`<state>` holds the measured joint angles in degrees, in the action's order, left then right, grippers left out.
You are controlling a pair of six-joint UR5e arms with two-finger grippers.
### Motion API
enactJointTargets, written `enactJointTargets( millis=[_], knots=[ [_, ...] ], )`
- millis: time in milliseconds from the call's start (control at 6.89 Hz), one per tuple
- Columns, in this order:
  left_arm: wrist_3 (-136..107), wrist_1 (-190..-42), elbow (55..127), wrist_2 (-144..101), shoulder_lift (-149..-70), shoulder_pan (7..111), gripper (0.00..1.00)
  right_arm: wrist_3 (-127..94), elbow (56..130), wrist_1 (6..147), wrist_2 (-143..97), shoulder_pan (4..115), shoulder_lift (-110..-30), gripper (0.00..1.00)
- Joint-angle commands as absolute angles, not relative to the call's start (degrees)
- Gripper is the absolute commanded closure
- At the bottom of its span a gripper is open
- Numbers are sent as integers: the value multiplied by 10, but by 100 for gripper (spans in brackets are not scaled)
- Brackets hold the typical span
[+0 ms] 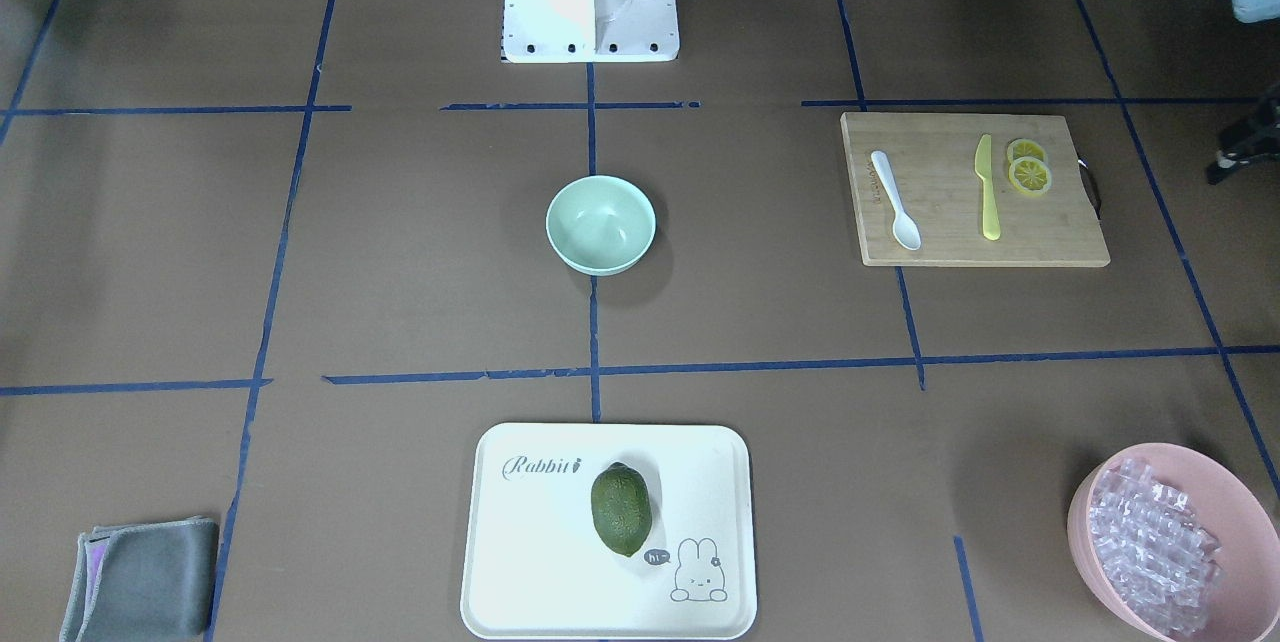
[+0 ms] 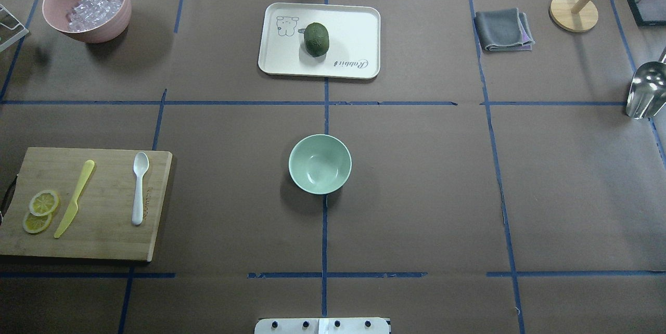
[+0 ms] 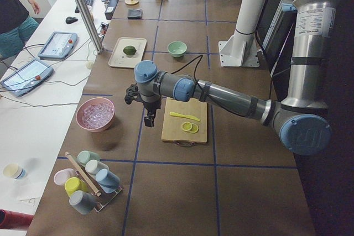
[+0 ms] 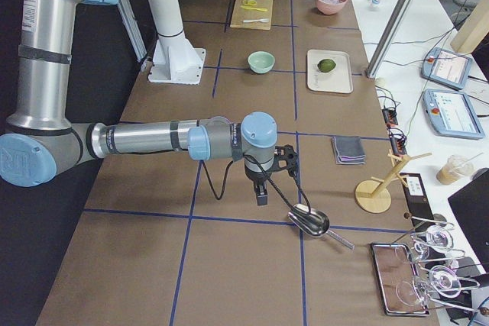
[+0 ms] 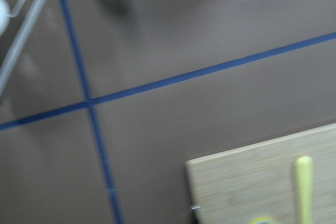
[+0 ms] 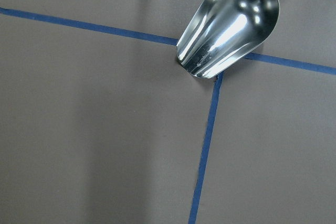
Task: Place spoon in bowl
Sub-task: 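Release the green bowl and withdraw the right arm to rest, then reach the left gripper over the white spoon on the wooden board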
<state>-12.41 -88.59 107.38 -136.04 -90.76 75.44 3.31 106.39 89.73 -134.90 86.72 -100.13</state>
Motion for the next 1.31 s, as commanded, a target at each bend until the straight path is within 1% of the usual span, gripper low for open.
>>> enactJointTargets(
  millis=[0,435,581,871,1161],
  knots=[
    [-294,-887,1134,-1360,-905,682,0,33,1066,897,-1350,867,-1003,0],
    [-538,-998,1139,-1257,-910,523,0,33,1065,896,-1350,867,-1003,0],
    [-560,-999,1136,-1222,-911,493,0,33,1066,896,-1350,867,-1002,0],
    [-559,-1001,1096,-1220,-951,469,0,33,1065,896,-1350,867,-1003,0],
    [-558,-1004,1063,-1208,-967,436,0,34,1066,896,-1352,867,-1005,0]
  ],
)
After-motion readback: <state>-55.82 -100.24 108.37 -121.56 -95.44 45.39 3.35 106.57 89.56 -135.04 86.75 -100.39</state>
